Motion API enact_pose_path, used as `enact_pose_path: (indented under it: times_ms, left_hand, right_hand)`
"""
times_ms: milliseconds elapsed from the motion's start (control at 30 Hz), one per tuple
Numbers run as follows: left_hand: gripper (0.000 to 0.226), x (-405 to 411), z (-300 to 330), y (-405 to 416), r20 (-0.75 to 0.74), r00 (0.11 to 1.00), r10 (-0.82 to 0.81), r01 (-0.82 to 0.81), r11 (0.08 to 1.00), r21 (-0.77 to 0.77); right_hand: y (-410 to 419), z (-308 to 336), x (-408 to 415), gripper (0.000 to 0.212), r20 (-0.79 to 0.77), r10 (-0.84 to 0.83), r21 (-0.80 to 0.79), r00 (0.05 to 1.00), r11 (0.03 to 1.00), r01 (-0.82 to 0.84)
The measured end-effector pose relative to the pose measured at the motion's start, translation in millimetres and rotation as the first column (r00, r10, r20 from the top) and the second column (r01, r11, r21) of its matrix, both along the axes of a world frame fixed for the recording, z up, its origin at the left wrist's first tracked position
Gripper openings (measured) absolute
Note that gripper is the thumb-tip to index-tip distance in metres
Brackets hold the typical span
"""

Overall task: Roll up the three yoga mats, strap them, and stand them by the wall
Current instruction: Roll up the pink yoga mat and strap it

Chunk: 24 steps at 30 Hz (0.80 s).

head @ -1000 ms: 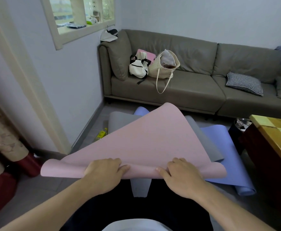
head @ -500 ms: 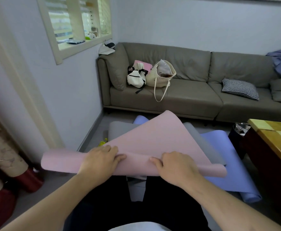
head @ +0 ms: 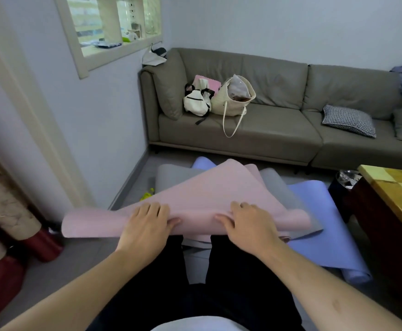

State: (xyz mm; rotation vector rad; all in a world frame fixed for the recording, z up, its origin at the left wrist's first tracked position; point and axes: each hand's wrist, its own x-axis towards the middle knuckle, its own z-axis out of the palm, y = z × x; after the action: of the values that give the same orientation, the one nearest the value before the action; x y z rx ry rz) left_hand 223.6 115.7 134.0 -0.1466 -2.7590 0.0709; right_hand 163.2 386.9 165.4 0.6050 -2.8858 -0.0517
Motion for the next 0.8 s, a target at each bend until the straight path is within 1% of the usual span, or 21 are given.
enact_pose_path:
  times_ms: [67,167,233,267,300,333,367,400,433,467,500,533,567,633,700,733,767,800]
  left_hand:
    - [0.045,13,-13,7,0.106,0.993,0.043,-0.041,0.999,-0.02]
    - [0.043,28,-16,10,0.145,0.988,0.06,-0.061,0.998,-0.002]
    - [0.041,32,-13,7,0.156,0.987,0.035,-0.031,0.999,-0.029]
    - [0.049,32,-9,7,0.215,0.977,0.011,0.0,0.999,-0.05]
    - [0.062,33,-4,10,0.255,0.967,-0.009,0.026,0.998,-0.061]
    - [0.076,33,-1,13,0.25,0.968,-0.001,0.018,0.998,-0.064]
    - [0.088,33,-2,14,0.275,0.96,0.048,-0.036,0.998,-0.047]
    - [0.096,33,-2,16,0.354,0.929,0.108,-0.101,0.994,-0.037]
    - [0.098,34,-1,18,0.42,0.896,0.145,-0.147,0.989,-0.028]
    - [0.093,35,2,20,0.446,0.878,0.176,-0.181,0.983,-0.032]
    - [0.083,36,4,21,0.439,0.875,0.203,-0.215,0.976,-0.023]
    - [0.07,38,5,20,0.414,0.882,0.224,-0.25,0.968,0.009]
    - [0.063,40,8,19,0.395,0.884,0.25,-0.292,0.955,0.05]
    - [0.065,44,7,15,0.342,0.894,0.291,-0.332,0.941,0.066]
    - [0.072,44,3,11,0.304,0.916,0.261,-0.3,0.95,0.088]
    - [0.073,45,-2,8,0.295,0.922,0.25,-0.283,0.956,0.077]
    - [0.073,45,-7,5,0.252,0.932,0.259,-0.283,0.957,0.064]
    - [0.073,46,-9,5,0.244,0.93,0.275,-0.3,0.951,0.07]
  right_hand:
    - [4,-10,7,0.062,0.151,-0.01,0.032,0.989,0.999,0.005]
    - [7,-8,13,0.062,0.247,-0.011,0.088,0.969,0.996,-0.011]
    - [8,-3,15,0.063,0.323,-0.013,0.092,0.946,0.996,-0.017]
    - [8,0,15,0.062,0.373,-0.016,0.085,0.928,0.996,-0.017]
    - [8,3,15,0.062,0.418,-0.018,0.078,0.908,0.997,-0.016]
    - [8,5,15,0.062,0.456,-0.024,0.067,0.89,0.998,-0.008]
    - [7,7,15,0.063,0.482,-0.03,0.055,0.875,0.998,0.005]
    - [7,9,13,0.066,0.5,-0.038,0.043,0.865,0.999,0.019]
    - [8,9,12,0.07,0.514,-0.046,0.04,0.856,0.999,0.03]
    - [7,9,11,0.073,0.526,-0.052,0.045,0.849,0.998,0.034]
    - [6,9,11,0.074,0.533,-0.057,0.052,0.844,0.998,0.035]
    - [5,9,11,0.074,0.535,-0.063,0.058,0.842,0.998,0.038]
    - [4,9,12,0.073,0.531,-0.071,0.065,0.845,0.997,0.043]
    - [3,8,14,0.073,0.508,-0.087,0.083,0.857,0.995,0.052]
    - [3,7,18,0.075,0.468,-0.099,0.097,0.878,0.993,0.06]
    - [3,6,21,0.076,0.429,-0.102,0.104,0.897,0.993,0.063]
    - [3,5,23,0.078,0.383,-0.103,0.11,0.918,0.992,0.065]
    - [3,3,26,0.079,0.335,-0.1,0.116,0.937,0.991,0.065]
